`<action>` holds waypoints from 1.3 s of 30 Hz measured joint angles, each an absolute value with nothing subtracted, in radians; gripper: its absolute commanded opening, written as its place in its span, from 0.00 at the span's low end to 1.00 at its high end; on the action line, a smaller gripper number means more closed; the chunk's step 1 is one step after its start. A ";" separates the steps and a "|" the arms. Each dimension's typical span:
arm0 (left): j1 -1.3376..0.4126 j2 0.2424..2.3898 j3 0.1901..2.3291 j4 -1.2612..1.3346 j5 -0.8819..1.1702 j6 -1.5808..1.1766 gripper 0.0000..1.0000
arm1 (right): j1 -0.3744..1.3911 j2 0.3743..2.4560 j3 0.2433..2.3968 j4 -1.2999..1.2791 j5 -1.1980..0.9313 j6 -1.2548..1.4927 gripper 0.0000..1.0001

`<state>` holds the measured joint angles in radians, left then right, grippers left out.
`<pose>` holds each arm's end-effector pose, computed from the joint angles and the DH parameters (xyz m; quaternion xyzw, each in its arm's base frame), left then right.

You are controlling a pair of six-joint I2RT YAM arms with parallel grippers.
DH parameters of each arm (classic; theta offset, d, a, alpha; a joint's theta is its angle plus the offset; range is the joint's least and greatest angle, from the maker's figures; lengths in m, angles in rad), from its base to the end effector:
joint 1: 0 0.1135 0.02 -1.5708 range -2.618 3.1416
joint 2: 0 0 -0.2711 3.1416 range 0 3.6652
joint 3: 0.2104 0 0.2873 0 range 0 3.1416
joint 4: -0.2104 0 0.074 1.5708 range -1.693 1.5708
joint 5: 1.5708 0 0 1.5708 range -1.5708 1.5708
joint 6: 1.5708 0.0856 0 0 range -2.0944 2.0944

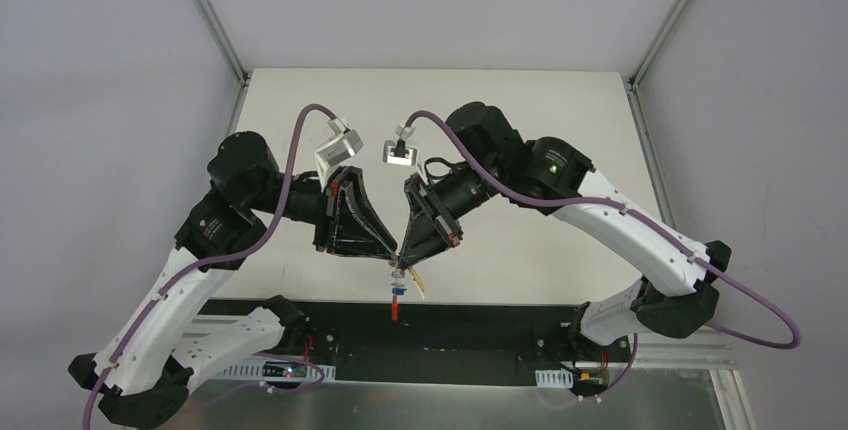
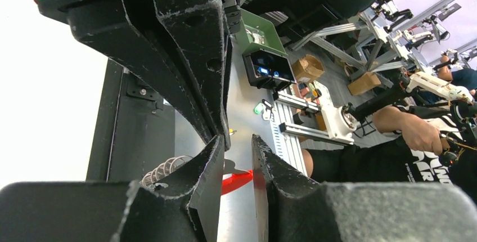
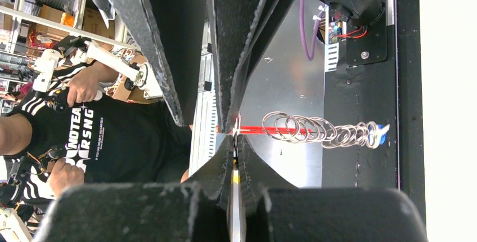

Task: Put the keys on the keyring

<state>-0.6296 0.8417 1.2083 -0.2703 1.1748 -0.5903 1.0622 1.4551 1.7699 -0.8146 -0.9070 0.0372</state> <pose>0.1044 -0.1738 0.4827 0.4212 0.5514 -0.6584 0.2917 0.1108 0.3372 0.4661 -0.5739 0.5641 0.5609 0.1943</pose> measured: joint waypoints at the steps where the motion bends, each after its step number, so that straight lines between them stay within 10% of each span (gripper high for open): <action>1: -0.630 0.843 1.208 -0.271 1.179 -0.591 0.23 | 1.062 1.460 1.775 -0.815 -0.907 0.038 0.00; 39: -0.635 0.822 1.226 -0.402 1.090 -0.476 0.26 | 1.078 1.488 1.832 -0.887 -0.974 -0.020 0.00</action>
<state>-0.6353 0.8215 1.2263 -0.4023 1.0901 -0.4755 1.0782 1.4883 1.8324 -0.8871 -0.9737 -0.0196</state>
